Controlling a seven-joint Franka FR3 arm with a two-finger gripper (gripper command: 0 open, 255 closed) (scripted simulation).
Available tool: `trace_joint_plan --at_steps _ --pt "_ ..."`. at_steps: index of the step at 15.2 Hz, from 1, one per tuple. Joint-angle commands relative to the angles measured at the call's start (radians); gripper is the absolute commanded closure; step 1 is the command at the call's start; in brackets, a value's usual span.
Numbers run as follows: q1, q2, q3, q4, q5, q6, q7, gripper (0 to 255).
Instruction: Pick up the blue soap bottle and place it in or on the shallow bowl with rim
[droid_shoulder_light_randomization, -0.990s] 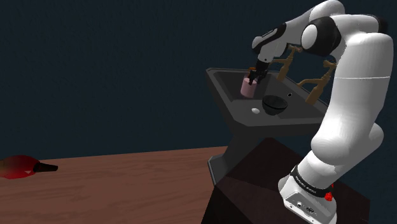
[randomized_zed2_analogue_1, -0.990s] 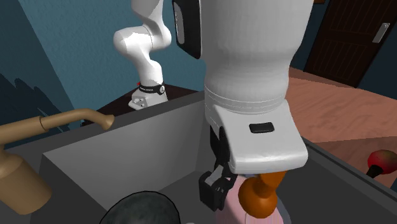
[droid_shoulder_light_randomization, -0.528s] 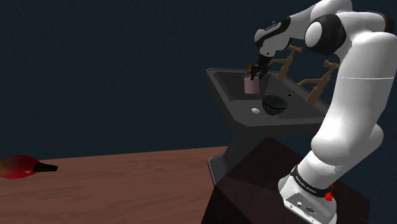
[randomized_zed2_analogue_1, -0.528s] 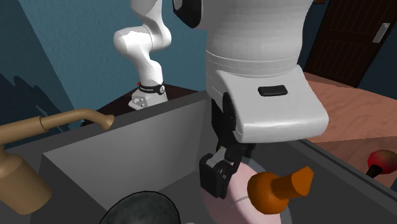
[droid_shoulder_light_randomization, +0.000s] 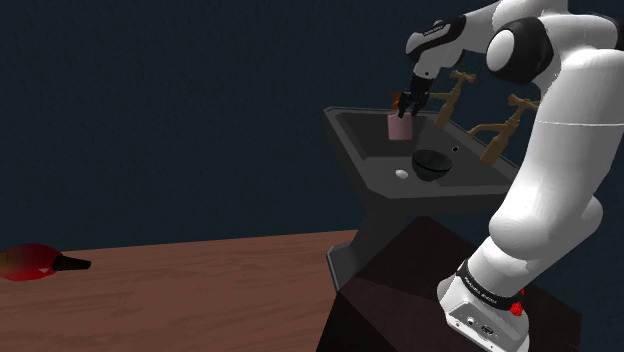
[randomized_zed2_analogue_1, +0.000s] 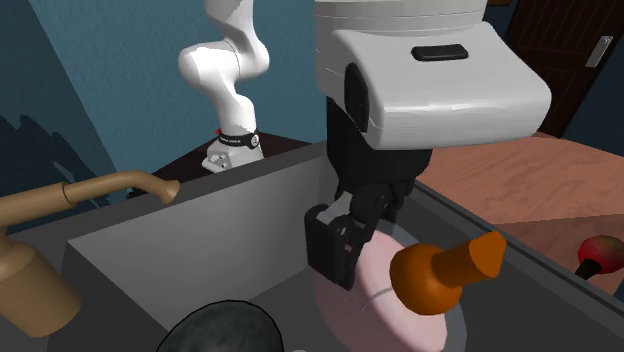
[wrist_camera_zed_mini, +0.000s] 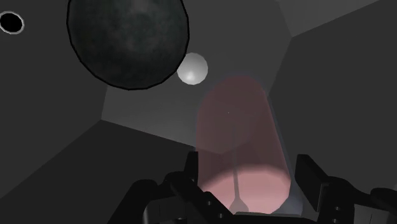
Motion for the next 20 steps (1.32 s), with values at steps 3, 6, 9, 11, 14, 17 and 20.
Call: trace_joint_plan --at_steps 3,6,9,11,14,17,20 --pt "-0.030 -0.060 -0.028 -0.072 -0.018 0.011 -0.060 255" --pt "-0.058 -0.101 -0.052 -0.124 -0.031 0.021 -0.114 255" --pt "-0.090 -0.134 -0.078 -0.164 -0.043 0.027 -0.170 255" --pt "-0.112 -0.152 -0.095 -0.184 -0.049 0.029 -0.209 255" --pt "-0.147 -0.172 -0.122 -0.206 -0.056 0.028 -0.270 255" --pt "-0.168 -0.175 -0.136 -0.221 -0.055 0.039 -0.306 255" --pt "-0.170 -0.160 -0.133 -0.246 -0.045 0.075 -0.314 255"
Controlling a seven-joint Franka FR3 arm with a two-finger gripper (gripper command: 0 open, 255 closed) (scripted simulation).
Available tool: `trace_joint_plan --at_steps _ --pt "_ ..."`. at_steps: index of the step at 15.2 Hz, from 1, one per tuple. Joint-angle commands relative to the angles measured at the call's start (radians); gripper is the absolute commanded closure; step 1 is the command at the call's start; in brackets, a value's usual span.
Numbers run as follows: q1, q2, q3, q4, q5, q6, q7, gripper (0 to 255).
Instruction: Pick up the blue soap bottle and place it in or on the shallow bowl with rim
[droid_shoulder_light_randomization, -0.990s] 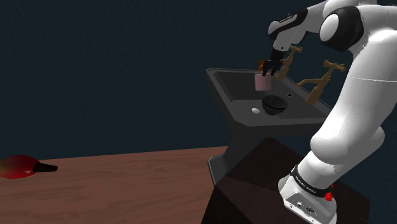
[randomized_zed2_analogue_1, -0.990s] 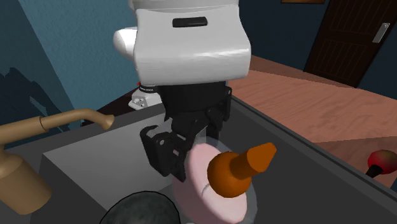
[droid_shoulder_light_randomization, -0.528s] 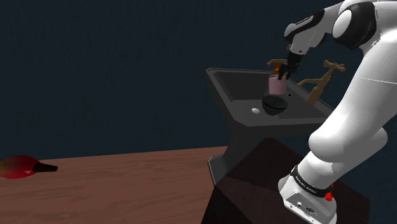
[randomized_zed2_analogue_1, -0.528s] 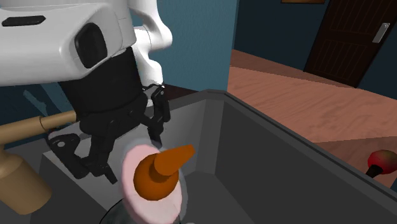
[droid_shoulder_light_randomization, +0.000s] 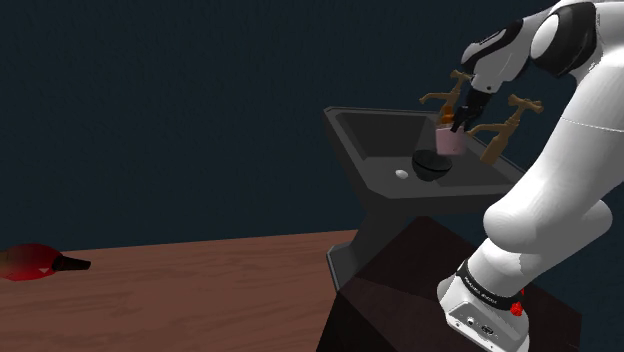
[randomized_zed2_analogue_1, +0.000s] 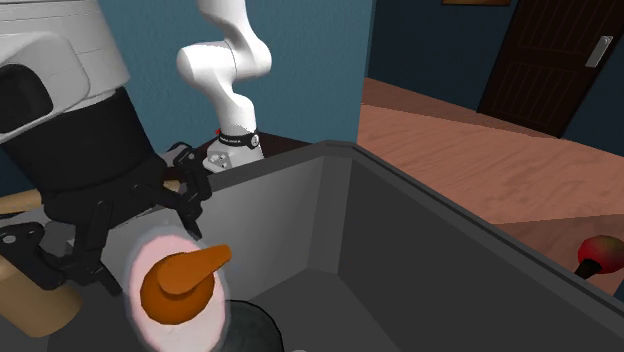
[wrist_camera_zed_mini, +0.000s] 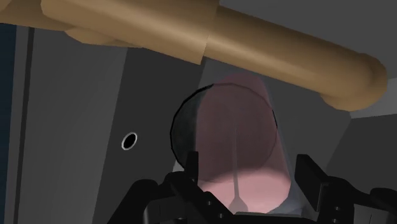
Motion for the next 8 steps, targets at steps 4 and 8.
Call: trace_joint_plan --at_steps 4,8 --pt "-0.005 0.027 0.004 -0.036 0.021 0.058 -0.018 255" --pt "-0.010 0.052 0.010 -0.062 0.040 0.105 -0.032 255"
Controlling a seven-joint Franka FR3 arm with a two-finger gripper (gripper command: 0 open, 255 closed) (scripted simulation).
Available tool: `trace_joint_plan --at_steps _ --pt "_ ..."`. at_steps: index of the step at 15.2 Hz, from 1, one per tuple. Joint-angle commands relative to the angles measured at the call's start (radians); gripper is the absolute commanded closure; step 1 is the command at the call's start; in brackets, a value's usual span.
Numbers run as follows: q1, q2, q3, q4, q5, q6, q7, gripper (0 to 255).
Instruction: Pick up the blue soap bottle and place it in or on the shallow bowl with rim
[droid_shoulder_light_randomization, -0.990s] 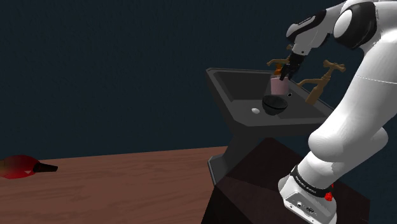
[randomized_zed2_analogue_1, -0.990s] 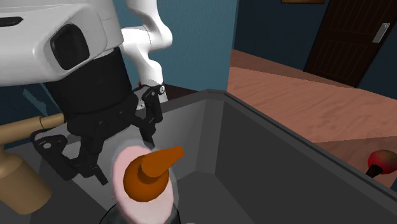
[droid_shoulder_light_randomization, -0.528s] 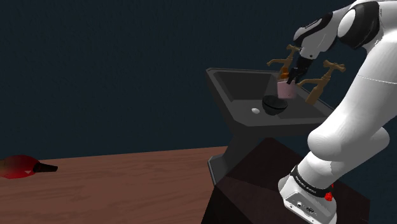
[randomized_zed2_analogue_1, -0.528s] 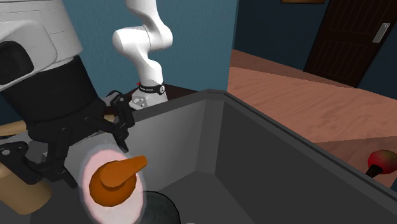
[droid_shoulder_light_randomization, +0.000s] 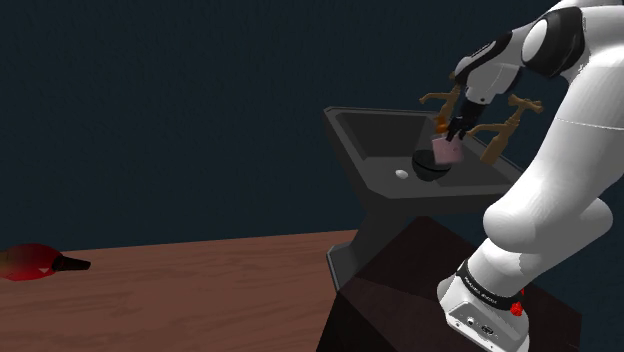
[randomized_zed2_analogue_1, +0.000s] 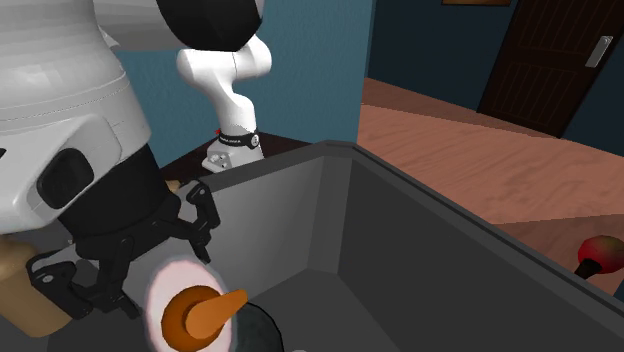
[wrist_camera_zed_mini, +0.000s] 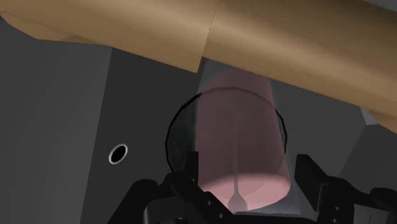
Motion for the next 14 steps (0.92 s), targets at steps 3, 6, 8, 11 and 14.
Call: trace_joint_plan --at_steps 3,6,8,11,14 --pt "-0.007 0.028 0.006 -0.025 0.022 0.048 -0.018 255" --pt "-0.007 0.028 0.006 -0.025 0.022 0.048 -0.018 255" --pt "-0.007 0.028 0.006 -0.025 0.022 0.048 -0.018 255" --pt "-0.007 0.028 0.006 -0.025 0.022 0.048 -0.018 255" --pt "-0.007 0.028 0.006 -0.025 0.022 0.048 -0.018 0"
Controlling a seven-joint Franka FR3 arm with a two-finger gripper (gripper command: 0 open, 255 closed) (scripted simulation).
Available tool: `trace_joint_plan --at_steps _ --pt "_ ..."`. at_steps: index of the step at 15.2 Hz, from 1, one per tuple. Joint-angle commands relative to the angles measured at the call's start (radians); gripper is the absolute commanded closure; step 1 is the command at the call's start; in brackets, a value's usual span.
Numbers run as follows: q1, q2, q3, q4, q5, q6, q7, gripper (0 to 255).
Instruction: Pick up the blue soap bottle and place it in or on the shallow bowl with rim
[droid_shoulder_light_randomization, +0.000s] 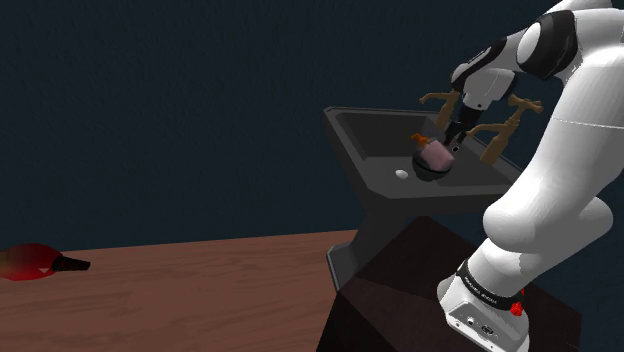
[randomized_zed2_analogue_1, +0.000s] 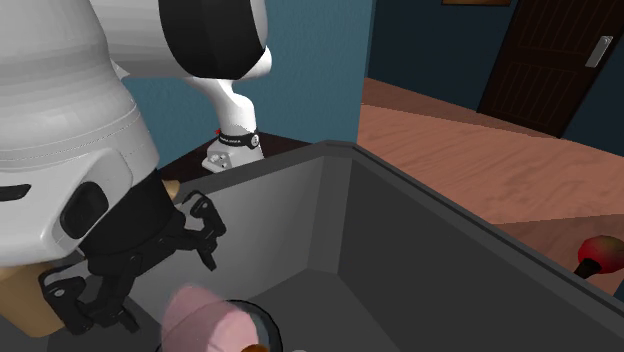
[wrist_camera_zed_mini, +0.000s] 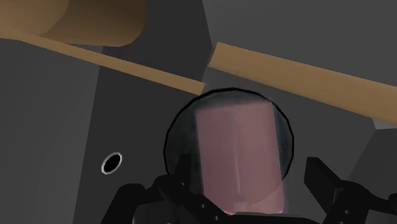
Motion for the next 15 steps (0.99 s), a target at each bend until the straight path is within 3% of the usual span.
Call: trace_joint_plan --at_steps 1,3,7,15 --pt "0.000 0.000 0.000 0.000 0.000 0.000 0.000 0" --pt "0.000 0.000 0.000 0.000 0.000 0.000 0.000 0" --pt "0.008 -0.057 -0.015 0.064 -0.045 -0.110 0.029 0" --pt "0.008 -0.057 -0.015 0.064 -0.045 -0.110 0.029 0"
